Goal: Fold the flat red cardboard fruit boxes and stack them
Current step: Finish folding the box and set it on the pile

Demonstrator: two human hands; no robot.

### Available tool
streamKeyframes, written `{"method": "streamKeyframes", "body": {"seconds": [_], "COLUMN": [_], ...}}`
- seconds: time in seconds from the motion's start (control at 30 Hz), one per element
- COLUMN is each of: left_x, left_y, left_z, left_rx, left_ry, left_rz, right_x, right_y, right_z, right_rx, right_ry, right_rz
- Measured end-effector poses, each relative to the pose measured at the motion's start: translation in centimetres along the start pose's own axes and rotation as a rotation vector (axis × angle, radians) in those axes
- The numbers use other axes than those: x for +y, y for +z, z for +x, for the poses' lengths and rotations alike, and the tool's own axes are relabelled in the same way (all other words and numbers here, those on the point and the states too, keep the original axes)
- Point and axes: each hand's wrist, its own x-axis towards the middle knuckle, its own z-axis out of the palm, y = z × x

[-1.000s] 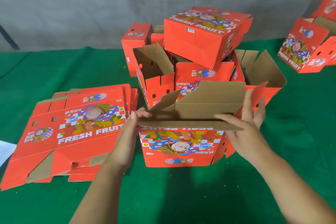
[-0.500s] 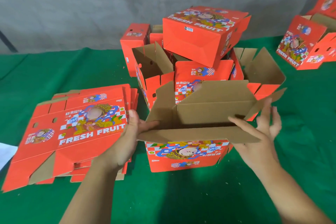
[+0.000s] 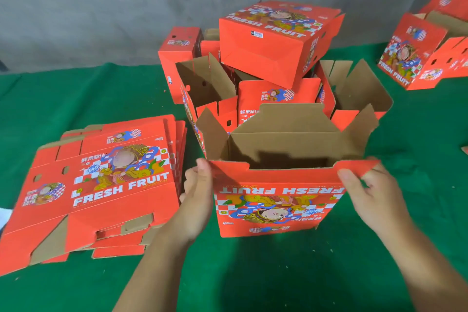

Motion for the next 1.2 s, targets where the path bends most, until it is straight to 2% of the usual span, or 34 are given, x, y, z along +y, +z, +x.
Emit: {"method": "streamKeyframes", "body": {"seconds": [0.07, 0.1, 0.17, 0.23, 0.4, 0.47, 0.6, 0.73, 0.83, 0.9, 1.0, 1.1, 1.2], "left_x": [-0.4, -0.7, -1.5, -0.9, 0.2, 0.5, 0.3, -0.2, -0.3, 0.4, 2.3, 3.7, 4.0], "left_y": [-0.4, -0.6, -0.9, -0.9, -0.2, 0.5, 0.9, 1.2, -0.1, -0.4, 1.2, 3.2, 3.6], "left_z": [-1.3, -1.2, -0.1, 1.5, 2.8, 3.1, 3.2, 2.4, 2.3, 2.6, 3.6, 4.2, 4.9], "left_rx": [-0.142, -0.131, 0.022, 0.095, -0.012, 0.014, 0.140, 0.080, -0.071, -0.142, -0.060, -0.017, -0.035], "left_ry": [0.176, 0.262, 0.411, 0.442, 0.503, 0.597, 0.779, 0.927, 0.953, 0.876, 0.712, 0.714, 0.654], "left_rz": [0.209, 0.327, 0.440, 0.355, 0.249, 0.290, 0.541, 0.592, 0.535, 0.590, 0.871, 1.126, 1.142], "right_x": [-0.2, -0.5, -0.9, -1.1, -2.1, -3.0, -3.5, -3.3, -3.1, -3.2, -3.4, -3.0, -2.4], "right_y": [0.6, 0.8, 1.2, 1.1, 2.1, 1.8, 1.8, 2.4, 2.2, 2.2, 2.3, 2.0, 2.0], "right_z": [-0.1, 0.1, 0.5, 0.9, 1.3, 1.7, 1.5, -0.3, -1.2, -1.7, -2.3, -2.6, -3.0], "right_rx": [0.027, 0.028, 0.021, 0.020, -0.067, -0.041, -0.073, -0.059, -0.028, -0.015, 0.009, 0.009, -0.009], "right_ry": [0.059, 0.100, 0.189, 0.212, 0.349, 0.271, 0.023, 0.010, -0.017, -0.015, -0.015, -0.033, -0.007], "right_rz": [0.043, 0.044, 0.014, -0.016, 0.031, 0.102, 0.064, 0.041, 0.002, 0.006, 0.024, 0.037, 0.034]}}
